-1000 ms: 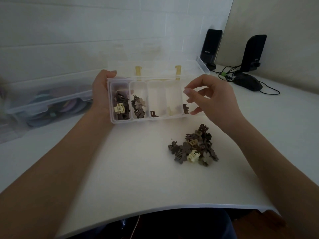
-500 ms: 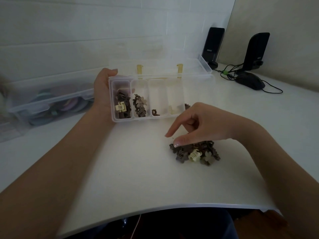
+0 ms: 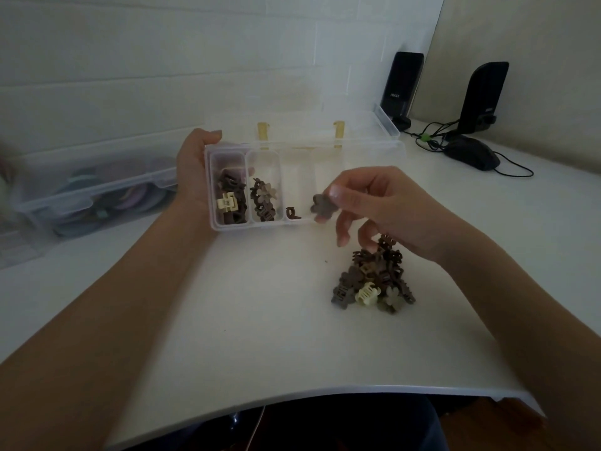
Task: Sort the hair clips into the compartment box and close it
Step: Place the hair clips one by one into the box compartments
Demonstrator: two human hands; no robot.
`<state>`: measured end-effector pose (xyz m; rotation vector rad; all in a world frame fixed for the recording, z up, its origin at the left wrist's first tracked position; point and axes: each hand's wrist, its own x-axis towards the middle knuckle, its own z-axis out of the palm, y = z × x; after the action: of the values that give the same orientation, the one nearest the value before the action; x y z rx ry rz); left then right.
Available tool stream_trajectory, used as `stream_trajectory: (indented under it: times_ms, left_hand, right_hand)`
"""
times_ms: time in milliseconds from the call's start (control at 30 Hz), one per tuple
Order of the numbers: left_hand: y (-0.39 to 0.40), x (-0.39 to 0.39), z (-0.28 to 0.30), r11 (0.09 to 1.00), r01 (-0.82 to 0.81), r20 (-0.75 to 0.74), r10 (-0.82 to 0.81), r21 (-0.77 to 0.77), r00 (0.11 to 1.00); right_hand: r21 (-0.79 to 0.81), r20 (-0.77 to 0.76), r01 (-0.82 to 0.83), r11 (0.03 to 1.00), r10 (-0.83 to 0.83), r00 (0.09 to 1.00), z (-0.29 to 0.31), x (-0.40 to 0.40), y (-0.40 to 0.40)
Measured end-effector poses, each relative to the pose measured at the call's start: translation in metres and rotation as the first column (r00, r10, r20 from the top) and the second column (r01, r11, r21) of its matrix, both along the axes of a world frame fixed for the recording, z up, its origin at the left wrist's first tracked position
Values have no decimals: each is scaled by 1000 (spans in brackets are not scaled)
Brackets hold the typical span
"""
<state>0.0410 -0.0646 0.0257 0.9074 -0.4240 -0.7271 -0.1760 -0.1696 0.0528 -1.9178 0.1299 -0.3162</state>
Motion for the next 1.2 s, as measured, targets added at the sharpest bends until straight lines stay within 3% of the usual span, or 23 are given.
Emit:
stream_trajectory:
  times_ms: [100,267,400,533,633,833,933,1000,1067,1133,1200]
  left_hand:
    - [-2,1,0,1000,-13,-42,12,-10,999]
    - [-3,0,0,999,-37,-14,37,-10,999]
    - [1,-3,3,999,-32,-52,34,24,998]
    - [-1,-6,2,998,-46,-8,46,-35,999]
    - [0,-10,5,994,-17,-29,14,-108,999]
    - [2,-9,5,994,-11,-6,10,-113,1000]
    - [1,-10,6,996,-25,-27,22,-87,999]
    - [1,-12,6,997,-33,-38,30,-75,999]
    - [0,-17,7,997,3,-43,-6,-83,999]
    - [1,-23,10,992,76,-39,-80,-97,996]
    - [3,-23,11,993,89,-78,-95,-82,992]
  right_hand:
    - [117,-29,28,993,-24,999,-1,2,-2]
    - [153,-40,38,987,-32,999,-4,3,-2]
    - [171,59,135,976,-147,987,-3,4,-3]
    - [91,263,392,915,-402,877,-1,3,-11]
    - [85,310,492,866,-493,813,0,1,-16]
    - [-1,350,500,866,-468,811,-5,4,-15]
    - [-174,444,519,837,-404,800,-9,8,-8]
    - [-398,489,521,755,-306,817,-11,16,1]
    - [-626,519,521,580,-189,834,-10,29,10]
    - [-747,553,525,407,-56,831,-7,45,15]
    - [-793,562,519,319,53,826,-6,62,17]
